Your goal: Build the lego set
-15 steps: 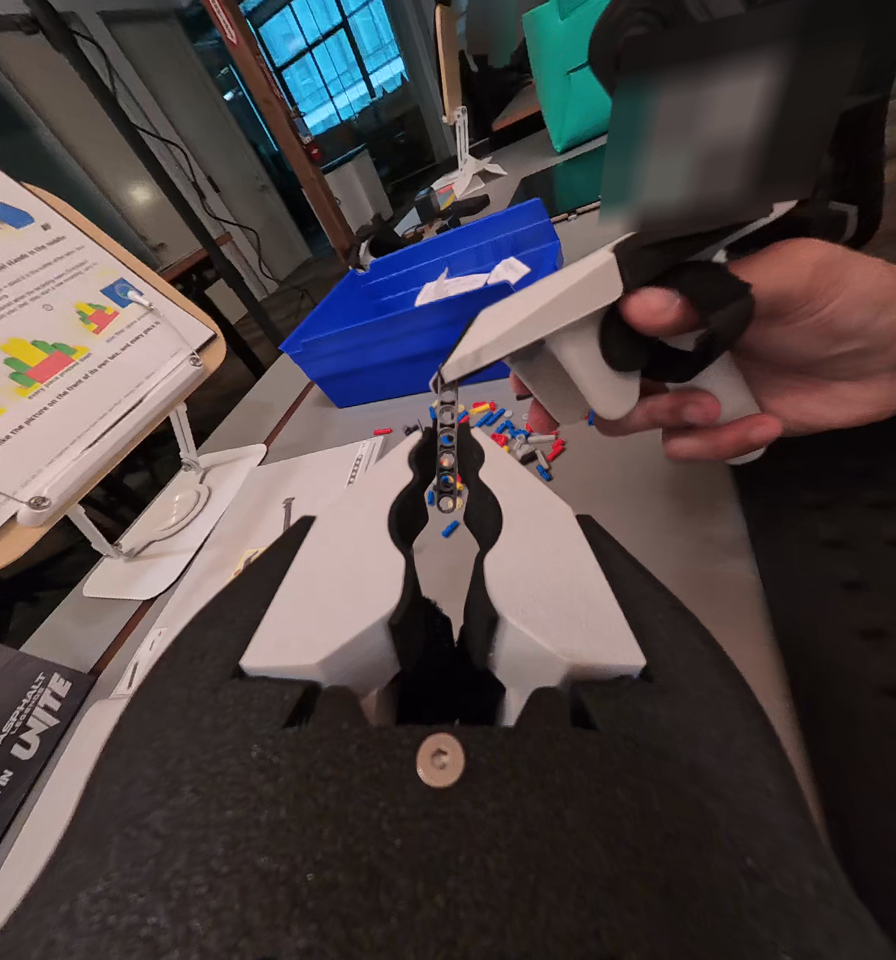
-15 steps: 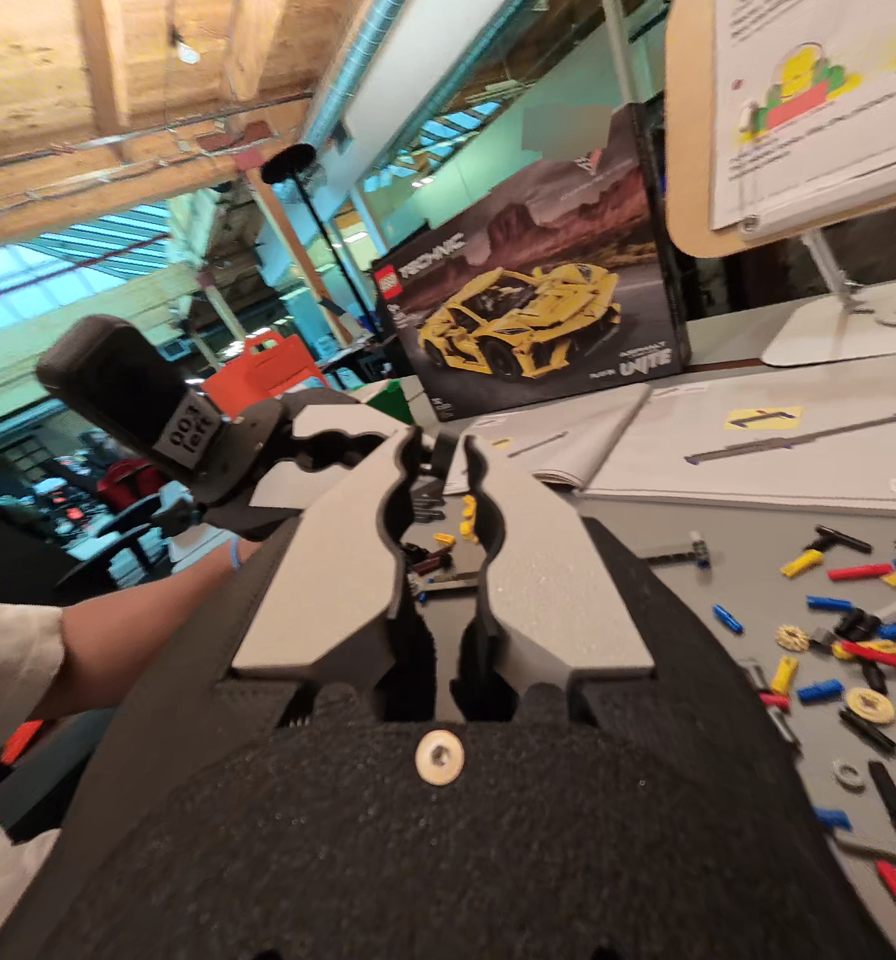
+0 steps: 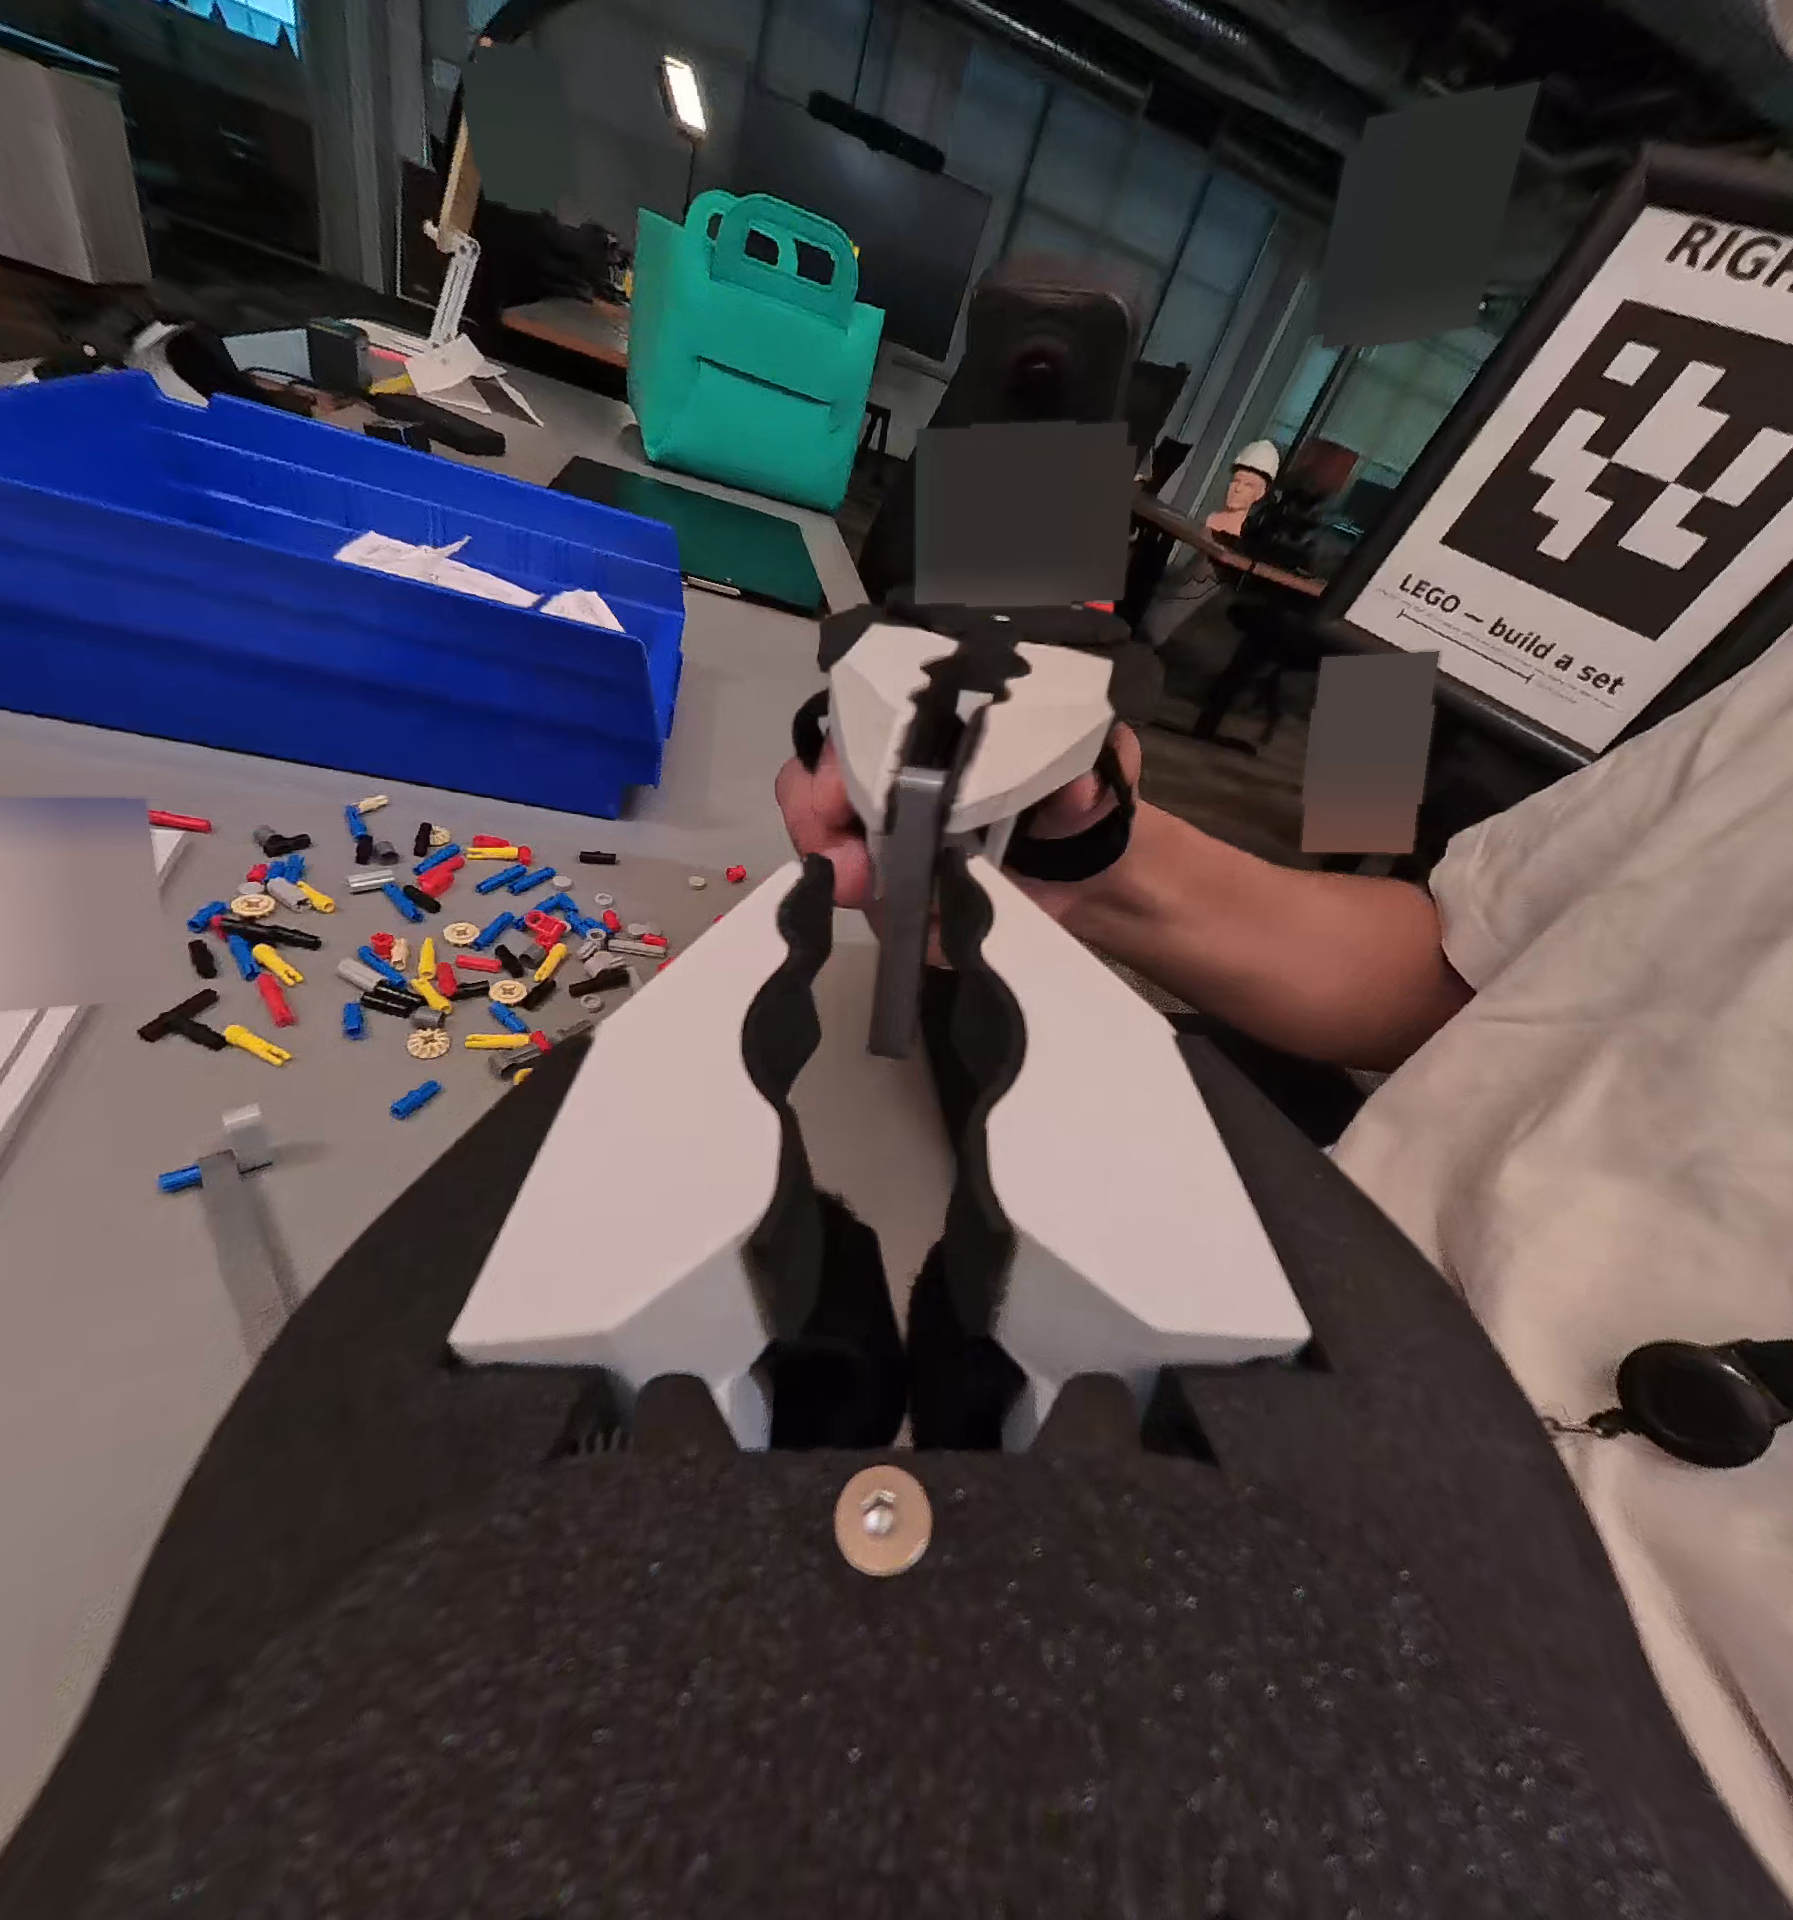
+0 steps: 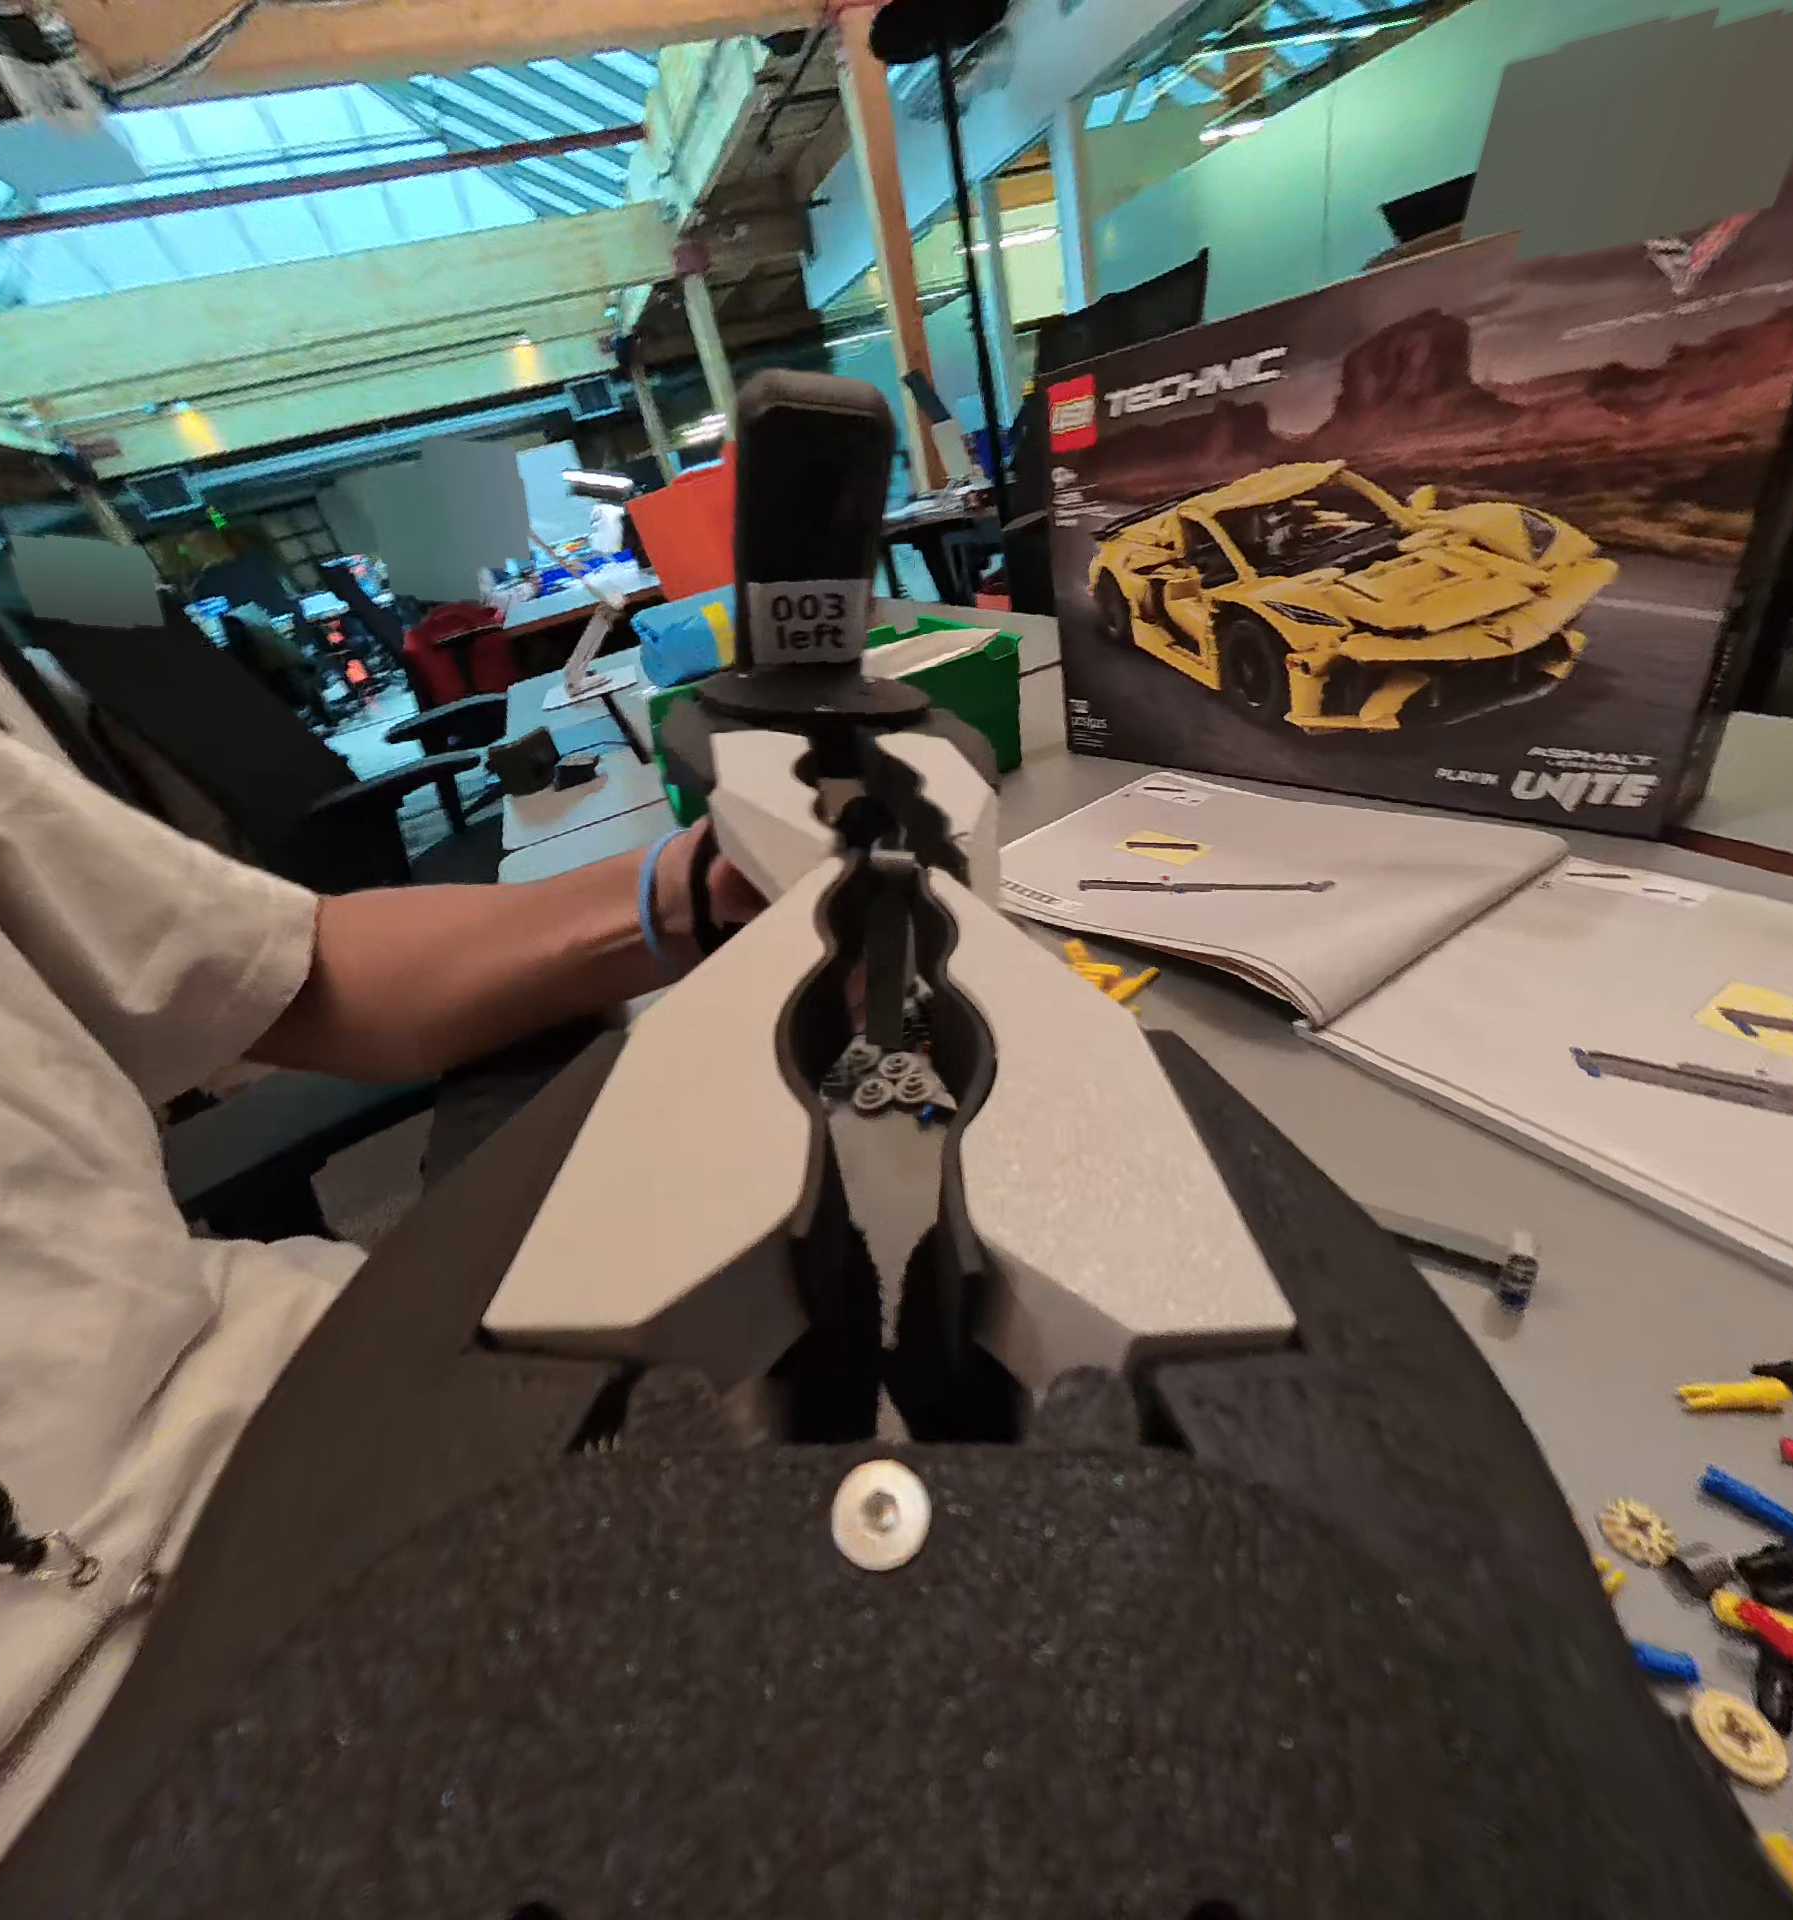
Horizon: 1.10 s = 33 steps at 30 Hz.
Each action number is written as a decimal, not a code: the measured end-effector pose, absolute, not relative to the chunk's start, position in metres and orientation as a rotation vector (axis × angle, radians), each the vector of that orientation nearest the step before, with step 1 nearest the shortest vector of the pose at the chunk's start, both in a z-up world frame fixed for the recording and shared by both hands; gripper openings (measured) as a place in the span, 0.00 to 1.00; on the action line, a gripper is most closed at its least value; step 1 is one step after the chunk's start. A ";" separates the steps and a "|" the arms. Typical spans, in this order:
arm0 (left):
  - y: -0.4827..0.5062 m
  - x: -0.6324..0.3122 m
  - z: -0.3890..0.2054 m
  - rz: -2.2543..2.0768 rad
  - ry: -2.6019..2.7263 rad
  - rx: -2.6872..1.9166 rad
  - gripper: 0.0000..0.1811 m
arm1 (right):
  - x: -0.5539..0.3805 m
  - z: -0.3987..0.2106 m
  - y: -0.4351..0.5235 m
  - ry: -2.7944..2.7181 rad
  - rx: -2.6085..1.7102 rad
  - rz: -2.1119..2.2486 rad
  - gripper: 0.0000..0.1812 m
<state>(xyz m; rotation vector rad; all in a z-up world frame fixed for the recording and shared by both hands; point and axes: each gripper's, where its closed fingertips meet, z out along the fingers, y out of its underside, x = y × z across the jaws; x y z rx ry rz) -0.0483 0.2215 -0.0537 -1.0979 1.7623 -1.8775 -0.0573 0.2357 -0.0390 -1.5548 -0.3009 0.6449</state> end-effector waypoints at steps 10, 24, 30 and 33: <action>0.255 -0.041 -0.029 -2.151 1.413 -1.217 0.04 | -0.056 -0.056 0.257 -0.189 -1.611 0.590 0.21; 0.249 -0.044 -0.029 -2.168 1.436 -1.178 0.06 | -0.079 -0.062 0.266 -0.179 -1.656 0.857 0.03; 0.246 -0.045 -0.029 -2.156 1.458 -1.166 0.04 | -0.083 -0.065 0.263 -0.173 -1.671 0.912 0.04; 0.245 -0.046 -0.028 -2.145 1.467 -1.155 0.03 | -0.085 -0.064 0.261 -0.179 -1.666 0.929 0.04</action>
